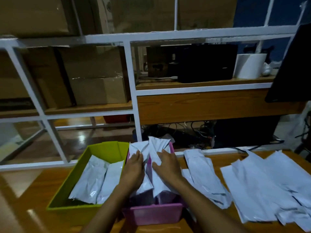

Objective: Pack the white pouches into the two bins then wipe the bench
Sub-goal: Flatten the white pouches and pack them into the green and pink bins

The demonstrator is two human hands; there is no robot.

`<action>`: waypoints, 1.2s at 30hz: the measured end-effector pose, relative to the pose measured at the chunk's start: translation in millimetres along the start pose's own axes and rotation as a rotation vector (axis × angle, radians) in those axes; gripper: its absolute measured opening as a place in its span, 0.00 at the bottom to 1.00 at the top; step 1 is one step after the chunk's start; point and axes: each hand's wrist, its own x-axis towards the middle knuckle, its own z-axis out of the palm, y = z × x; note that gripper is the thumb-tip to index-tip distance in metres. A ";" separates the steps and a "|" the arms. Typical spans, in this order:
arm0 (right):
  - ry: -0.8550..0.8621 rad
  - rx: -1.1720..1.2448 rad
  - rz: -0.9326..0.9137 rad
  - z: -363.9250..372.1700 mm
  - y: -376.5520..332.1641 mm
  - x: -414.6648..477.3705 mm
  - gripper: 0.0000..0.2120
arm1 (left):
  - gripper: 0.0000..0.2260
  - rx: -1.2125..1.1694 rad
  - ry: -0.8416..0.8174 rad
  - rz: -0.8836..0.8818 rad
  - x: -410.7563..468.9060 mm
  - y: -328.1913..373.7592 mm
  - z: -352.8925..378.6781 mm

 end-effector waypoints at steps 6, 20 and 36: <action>-0.111 -0.309 0.088 51.0 20.0 14.1 0.15 | 0.27 0.173 -0.244 -0.007 22.6 -5.3 36.1; -0.935 -0.729 0.103 66.7 46.7 33.1 0.61 | 0.47 0.494 -0.770 0.055 52.6 -25.8 69.3; -0.124 -0.194 -0.067 -24.6 23.3 -10.3 0.29 | 0.27 0.006 -0.227 0.173 35.3 21.9 -13.4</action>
